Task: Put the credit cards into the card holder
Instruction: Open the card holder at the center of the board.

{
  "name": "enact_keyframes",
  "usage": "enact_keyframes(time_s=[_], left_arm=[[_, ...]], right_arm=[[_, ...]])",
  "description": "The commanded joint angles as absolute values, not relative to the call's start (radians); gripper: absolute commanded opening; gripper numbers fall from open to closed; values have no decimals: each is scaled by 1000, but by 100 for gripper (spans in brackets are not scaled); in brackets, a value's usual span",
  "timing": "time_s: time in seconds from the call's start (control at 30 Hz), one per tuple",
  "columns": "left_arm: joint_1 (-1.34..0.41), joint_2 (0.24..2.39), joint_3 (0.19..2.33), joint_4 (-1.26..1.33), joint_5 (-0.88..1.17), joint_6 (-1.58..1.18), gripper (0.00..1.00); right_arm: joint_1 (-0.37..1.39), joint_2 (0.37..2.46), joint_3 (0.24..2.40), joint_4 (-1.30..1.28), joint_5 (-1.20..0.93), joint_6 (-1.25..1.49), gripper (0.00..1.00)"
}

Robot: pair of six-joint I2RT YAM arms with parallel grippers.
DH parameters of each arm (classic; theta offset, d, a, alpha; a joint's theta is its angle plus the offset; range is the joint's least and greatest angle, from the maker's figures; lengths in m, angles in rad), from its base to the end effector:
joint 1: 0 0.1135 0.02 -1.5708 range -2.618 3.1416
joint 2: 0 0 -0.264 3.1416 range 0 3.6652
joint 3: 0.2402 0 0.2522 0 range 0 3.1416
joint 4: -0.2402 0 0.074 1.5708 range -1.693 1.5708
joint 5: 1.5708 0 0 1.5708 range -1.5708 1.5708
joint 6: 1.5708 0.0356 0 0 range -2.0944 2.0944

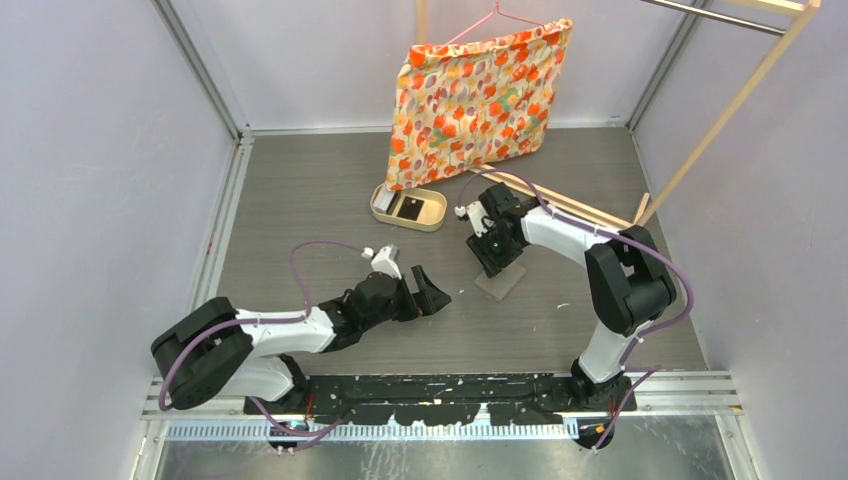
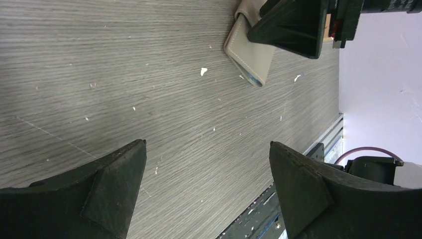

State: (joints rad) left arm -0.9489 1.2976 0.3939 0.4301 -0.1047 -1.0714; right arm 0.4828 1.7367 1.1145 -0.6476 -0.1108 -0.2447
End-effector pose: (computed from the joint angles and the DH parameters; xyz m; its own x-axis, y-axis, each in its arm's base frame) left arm 0.1457 -0.1968 0.1625 -0.7893 -0.3975 -0.4680 0.1279 0.6391 -0.7584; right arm 0.2905 0.1567 0.1754 -0.7019 -0.6397 -0.3132 -0.6808 0.7319 0.0306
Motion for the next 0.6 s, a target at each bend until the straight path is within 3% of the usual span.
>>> enact_keyframes(time_s=[0.0,0.1,0.37,0.57], left_arm=[[-951,1291,376,529,-123,-1102,95],[-951,1313,381,556,-102,-1106,95],[-951,1403,394,648,-66,-1153,95],[-958,1510,440,707,-66,-1208,90]], right_arm=[[491,1755,1146,-636,-44,-254,44],[511,1775,1146,-639,-16,-268,37],[510,1736,1153,-650,-48,-257,4],[412,1658,1149,-664,-290,-202,1]])
